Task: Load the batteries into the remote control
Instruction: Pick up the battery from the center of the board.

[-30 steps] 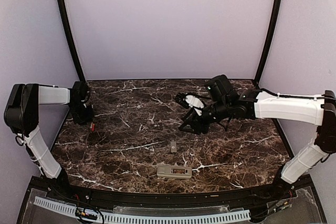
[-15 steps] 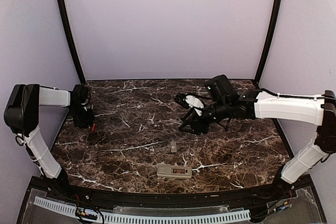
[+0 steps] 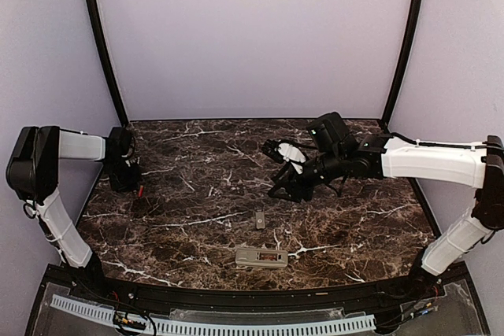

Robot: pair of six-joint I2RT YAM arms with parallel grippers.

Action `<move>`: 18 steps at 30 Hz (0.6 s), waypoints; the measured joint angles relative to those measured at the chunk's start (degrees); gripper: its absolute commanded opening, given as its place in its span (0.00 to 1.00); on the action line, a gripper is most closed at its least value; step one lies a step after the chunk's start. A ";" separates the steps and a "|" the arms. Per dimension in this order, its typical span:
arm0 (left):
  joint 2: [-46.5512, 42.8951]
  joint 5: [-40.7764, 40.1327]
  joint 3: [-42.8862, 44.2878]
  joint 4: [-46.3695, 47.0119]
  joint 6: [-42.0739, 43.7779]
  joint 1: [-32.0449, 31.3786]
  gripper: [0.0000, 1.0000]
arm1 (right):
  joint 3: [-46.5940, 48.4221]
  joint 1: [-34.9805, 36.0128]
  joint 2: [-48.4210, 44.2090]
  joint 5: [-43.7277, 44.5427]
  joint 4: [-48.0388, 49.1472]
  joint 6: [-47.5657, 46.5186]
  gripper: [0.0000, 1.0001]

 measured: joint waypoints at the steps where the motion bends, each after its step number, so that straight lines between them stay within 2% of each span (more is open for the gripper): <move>1: 0.00 0.07 0.00 0.04 0.02 0.00 0.05 | 0.00 0.00 0.00 0.00 0.00 0.00 0.46; 4: 0.02 0.28 0.00 0.15 0.00 0.04 0.00 | 0.00 0.00 0.00 0.00 0.00 -0.13 0.46; 12: -1.77 1.16 -1.57 1.62 -1.14 0.11 0.00 | 0.00 0.00 -0.02 0.02 0.00 -0.13 0.47; 14: -5.66 2.05 -3.80 2.62 -2.01 0.07 0.00 | -0.15 0.00 -0.33 0.28 0.20 -0.04 0.47; 18: -19.61 2.89 -6.47 6.23 -4.00 -2.34 0.00 | -1.97 0.00 -2.29 1.40 2.89 1.09 0.48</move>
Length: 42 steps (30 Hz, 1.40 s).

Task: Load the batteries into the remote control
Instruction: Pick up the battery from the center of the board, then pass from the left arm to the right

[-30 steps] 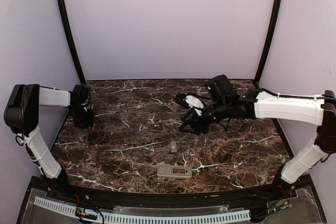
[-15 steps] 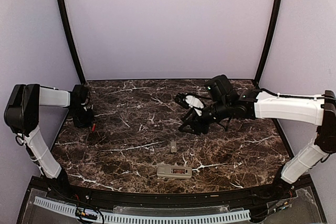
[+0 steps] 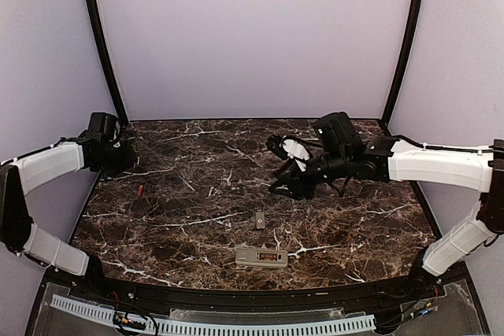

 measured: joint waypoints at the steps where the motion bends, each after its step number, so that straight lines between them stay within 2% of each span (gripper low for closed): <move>1: -3.54 0.04 0.00 1.57 -0.35 -1.53 0.00 | -0.61 0.00 -0.66 0.09 1.38 0.63 0.48; 4: -12.41 0.26 0.13 7.17 -1.75 -8.09 0.00 | -2.27 0.00 -2.47 0.04 6.86 3.06 0.49; 10: -19.56 2.08 -4.07 23.54 -8.28 -23.37 0.00 | -5.49 0.37 -4.00 -0.28 24.70 9.11 0.48; 15: -18.23 -1.29 -6.51 36.41 -9.42 -37.70 0.00 | -5.22 4.72 -2.58 2.69 38.69 9.79 0.48; 20: -13.20 -3.17 -6.21 50.14 -6.43 -48.96 0.00 | -1.01 9.79 2.82 6.82 45.22 8.68 0.43; 24: -8.87 -4.57 -6.21 60.57 -4.31 -52.74 0.00 | 0.28 11.21 4.92 10.67 48.04 8.15 0.38; 29: -5.40 -6.12 -6.25 70.36 -2.75 -53.92 0.00 | 0.37 13.00 5.25 16.70 50.93 7.45 0.32; 35: -4.94 -7.34 -6.25 74.77 -0.92 -54.77 0.00 | 0.35 14.75 5.25 21.14 54.03 7.43 0.32; 42: -4.33 -9.81 -6.16 75.30 2.29 -55.71 0.00 | 0.37 15.34 5.25 23.87 53.72 7.08 0.30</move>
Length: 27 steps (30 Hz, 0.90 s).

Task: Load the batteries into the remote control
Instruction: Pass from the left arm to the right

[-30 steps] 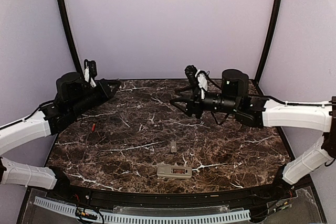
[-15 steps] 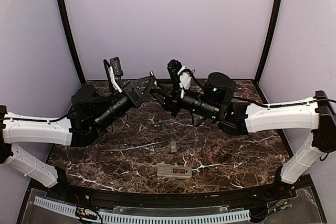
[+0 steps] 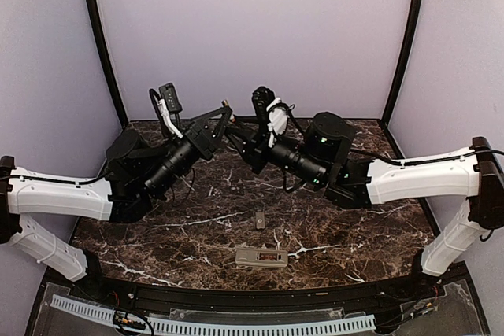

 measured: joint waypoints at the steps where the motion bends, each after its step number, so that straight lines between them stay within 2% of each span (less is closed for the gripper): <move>1: 0.13 -0.28 0.00 0.04 0.31 -0.02 0.00 | 0.02 0.00 0.00 0.35 -0.20 -0.09 0.30; 20: 0.87 -2.47 0.00 -1.05 2.32 -0.24 0.00 | 1.18 0.11 0.00 4.83 -3.28 -2.32 0.23; 27: 1.49 -2.71 0.70 -1.20 2.36 -0.20 0.00 | 1.77 0.11 0.00 5.07 -4.07 -2.58 0.10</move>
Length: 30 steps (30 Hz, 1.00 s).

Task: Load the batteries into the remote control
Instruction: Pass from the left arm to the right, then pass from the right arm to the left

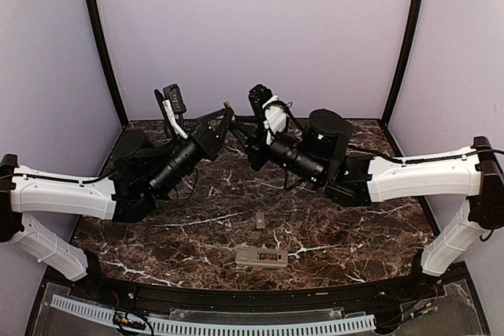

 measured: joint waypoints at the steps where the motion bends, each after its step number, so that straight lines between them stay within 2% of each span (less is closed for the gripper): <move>1: 0.22 -0.11 0.15 0.07 -0.02 0.02 0.00 | 0.09 0.00 0.00 0.20 -0.17 -0.22 0.06; 3: 0.52 -0.42 0.20 0.20 -0.04 0.04 0.00 | 0.39 0.00 0.00 0.85 -0.92 -0.11 0.00; 11: 0.98 -0.90 0.20 0.02 -0.11 0.04 0.00 | 0.42 -0.02 0.04 2.32 -1.66 -0.52 0.00; 12: 0.98 -0.90 0.20 0.00 -0.09 0.04 0.11 | 0.42 -0.02 0.04 2.32 -1.70 -0.68 0.00; 13: 0.98 -0.90 0.20 -0.09 -0.07 0.04 0.36 | 0.42 -0.02 0.02 2.29 -1.77 -0.85 0.00; 14: 0.98 -0.94 0.20 -0.20 0.02 0.04 0.47 | 0.42 -0.11 0.04 2.19 -1.90 -0.96 0.00; 15: 0.87 -0.42 0.20 -0.83 0.35 0.04 0.64 | 0.42 -0.26 0.02 1.73 -1.99 -1.09 0.00; 17: 0.68 0.31 0.13 -2.34 0.66 -0.55 0.75 | 0.42 -0.98 -0.11 0.07 -2.78 -1.07 0.00; 21: -2.47 -0.15 -0.15 -9.77 3.32 -1.07 0.80 | 0.42 -4.61 -1.77 -6.73 -7.06 0.15 0.00; 24: -6.64 -0.50 -0.31 -16.96 7.39 -1.09 0.81 | 0.50 -8.02 -4.66 -13.05 -13.22 0.92 0.00; 30: -14.67 -0.83 1.70 -34.69 18.73 -1.09 0.76 | 7.50 -14.67 -5.90 -28.28 -38.49 0.42 0.00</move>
